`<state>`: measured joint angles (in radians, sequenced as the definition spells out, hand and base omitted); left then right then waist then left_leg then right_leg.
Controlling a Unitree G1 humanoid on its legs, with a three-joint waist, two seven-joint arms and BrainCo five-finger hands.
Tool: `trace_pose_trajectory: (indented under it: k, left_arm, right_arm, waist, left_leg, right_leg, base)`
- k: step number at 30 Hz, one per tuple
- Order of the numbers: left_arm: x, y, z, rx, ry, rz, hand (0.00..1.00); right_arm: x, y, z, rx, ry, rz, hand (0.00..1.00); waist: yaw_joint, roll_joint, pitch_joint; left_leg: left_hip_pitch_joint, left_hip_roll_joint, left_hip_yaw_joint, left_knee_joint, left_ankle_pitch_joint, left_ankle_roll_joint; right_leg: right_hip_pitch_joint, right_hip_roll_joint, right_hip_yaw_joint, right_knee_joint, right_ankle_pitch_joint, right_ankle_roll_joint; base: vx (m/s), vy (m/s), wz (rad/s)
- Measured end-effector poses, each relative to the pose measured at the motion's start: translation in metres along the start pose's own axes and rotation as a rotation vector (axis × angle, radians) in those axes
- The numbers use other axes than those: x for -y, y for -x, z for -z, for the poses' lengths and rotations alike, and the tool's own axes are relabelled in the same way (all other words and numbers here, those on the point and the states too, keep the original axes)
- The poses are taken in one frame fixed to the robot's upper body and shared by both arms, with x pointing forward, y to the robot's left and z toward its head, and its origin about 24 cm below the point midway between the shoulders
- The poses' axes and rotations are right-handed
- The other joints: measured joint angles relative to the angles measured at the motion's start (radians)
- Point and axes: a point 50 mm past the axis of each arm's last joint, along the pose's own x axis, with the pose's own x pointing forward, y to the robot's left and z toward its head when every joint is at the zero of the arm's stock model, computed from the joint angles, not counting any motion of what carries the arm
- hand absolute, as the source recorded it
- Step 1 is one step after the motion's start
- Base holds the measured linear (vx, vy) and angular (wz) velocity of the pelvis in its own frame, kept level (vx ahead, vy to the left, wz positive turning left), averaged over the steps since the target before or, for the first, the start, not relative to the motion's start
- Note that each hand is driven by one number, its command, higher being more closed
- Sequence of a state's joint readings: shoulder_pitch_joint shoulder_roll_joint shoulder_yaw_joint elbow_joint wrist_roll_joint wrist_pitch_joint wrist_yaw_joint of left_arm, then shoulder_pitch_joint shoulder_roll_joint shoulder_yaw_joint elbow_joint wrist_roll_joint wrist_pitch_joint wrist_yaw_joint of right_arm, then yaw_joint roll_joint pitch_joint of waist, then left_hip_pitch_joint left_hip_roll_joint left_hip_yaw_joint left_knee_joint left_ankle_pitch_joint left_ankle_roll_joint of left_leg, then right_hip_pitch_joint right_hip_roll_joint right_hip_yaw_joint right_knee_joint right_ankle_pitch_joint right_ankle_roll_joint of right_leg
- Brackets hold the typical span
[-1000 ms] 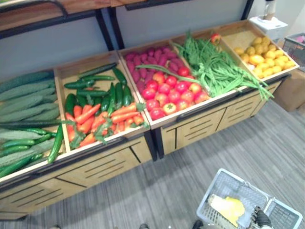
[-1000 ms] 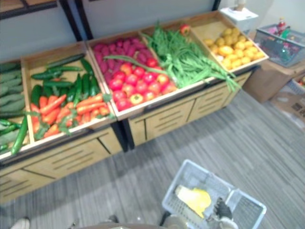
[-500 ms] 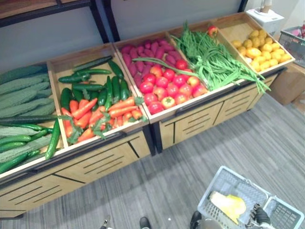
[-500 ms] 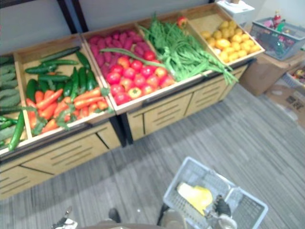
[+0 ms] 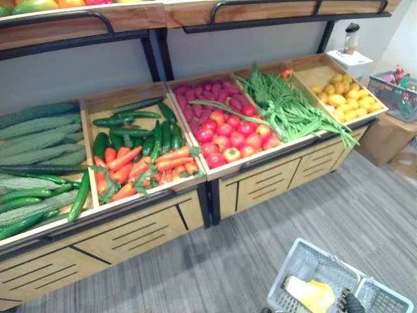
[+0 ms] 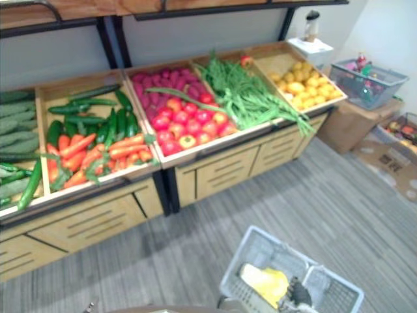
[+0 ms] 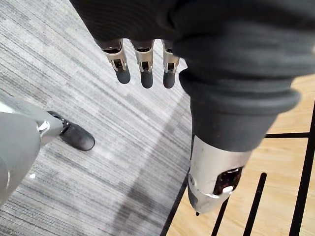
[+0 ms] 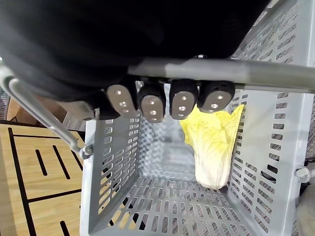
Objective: Pick vegetable in the basket
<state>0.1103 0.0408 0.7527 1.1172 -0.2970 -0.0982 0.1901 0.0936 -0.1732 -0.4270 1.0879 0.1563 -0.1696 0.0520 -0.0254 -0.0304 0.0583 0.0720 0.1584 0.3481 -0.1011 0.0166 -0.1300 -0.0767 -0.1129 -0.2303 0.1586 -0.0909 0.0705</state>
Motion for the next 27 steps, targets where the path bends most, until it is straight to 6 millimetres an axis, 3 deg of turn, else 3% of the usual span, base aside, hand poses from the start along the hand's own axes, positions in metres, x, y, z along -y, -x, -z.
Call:
trace_pose_trajectory:
  k: [7, 11, 14, 16, 18, 20, 24, 27]
  left_arm:
    - [-0.003, 0.000, 0.005, -0.022, -0.004, -0.013, 0.00]
    - [-0.003, 0.000, 0.002, -0.012, 0.010, -0.019, 0.00]
    - [-0.004, 0.000, 0.002, -0.011, 0.028, -0.025, 0.00]
    - [-0.006, 0.001, 0.009, -0.028, 0.047, -0.039, 0.00]
    - [-0.005, 0.003, 0.014, -0.040, 0.049, -0.037, 0.00]
    - [0.001, 0.005, 0.017, -0.046, 0.047, -0.024, 0.00]
    - [0.007, 0.008, 0.024, -0.061, 0.043, -0.008, 0.00]
    - [0.010, 0.010, 0.030, -0.073, 0.047, -0.003, 0.00]
  right_arm:
    - [0.000, 0.000, 0.000, 0.006, 0.002, 0.003, 1.00]
    - [0.000, 0.000, -0.001, 0.014, 0.001, 0.006, 1.00]
    - [0.000, -0.001, -0.004, 0.022, 0.001, 0.005, 1.00]
    - [0.004, -0.002, -0.008, 0.034, -0.018, 0.026, 1.00]
    - [0.009, -0.001, -0.007, 0.035, -0.041, 0.047, 1.00]
    - [0.012, -0.001, -0.007, 0.033, -0.063, 0.068, 1.00]
    - [0.012, 0.000, -0.005, 0.031, -0.066, 0.074, 1.00]
    - [0.005, 0.004, -0.004, 0.052, -0.028, 0.051, 1.00]
  waist:
    - [0.000, 0.009, 0.000]
    - [0.000, -0.003, 0.016]
    - [0.005, -0.018, 0.028]
    - [0.008, 0.009, 0.046]
    - [0.010, 0.026, 0.056]
    - [0.009, 0.030, 0.060]
    - [0.006, 0.032, 0.066]
    - [0.013, 0.038, 0.070]
  left_leg:
    - [0.000, -0.002, -0.006, 0.016, -0.001, 0.005]
    - [-0.031, -0.001, -0.066, 0.181, -0.040, 0.002]
    - [-0.115, 0.011, -0.093, 0.367, -0.040, 0.003]
    - [-0.160, 0.038, -0.114, 0.501, -0.038, 0.006]
    - [-0.174, 0.043, -0.116, 0.535, -0.022, 0.022]
    - [-0.198, 0.043, -0.118, 0.567, 0.006, 0.029]
    - [-0.205, 0.028, -0.140, 0.447, -0.072, 0.020]
    - [-0.184, 0.034, -0.145, 0.280, -0.052, 0.039]
  right_leg:
    - [-0.005, 0.000, 0.008, 0.024, -0.012, -0.009]
    - [0.000, -0.036, 0.010, 0.118, -0.097, -0.016]
    - [0.000, -0.049, 0.022, 0.129, -0.113, -0.018]
    - [0.019, -0.040, 0.034, 0.131, -0.119, -0.027]
    - [0.032, -0.038, 0.040, 0.134, -0.123, -0.032]
    - [0.032, -0.046, 0.040, 0.132, -0.119, -0.039]
    - [0.051, -0.051, 0.047, 0.123, -0.126, -0.040]
    - [0.062, -0.051, 0.078, 0.161, -0.159, -0.009]
  base:
    - [0.07, -0.006, 0.02]
    - [0.05, -0.064, 0.08]
    - [-0.01, -0.118, -0.06]
    - [0.01, -0.088, -0.20]
    - [0.03, -0.042, -0.11]
    - [0.02, -0.017, 0.01]
    - [0.04, 0.063, -0.07]
    - [0.10, 0.182, -0.30]
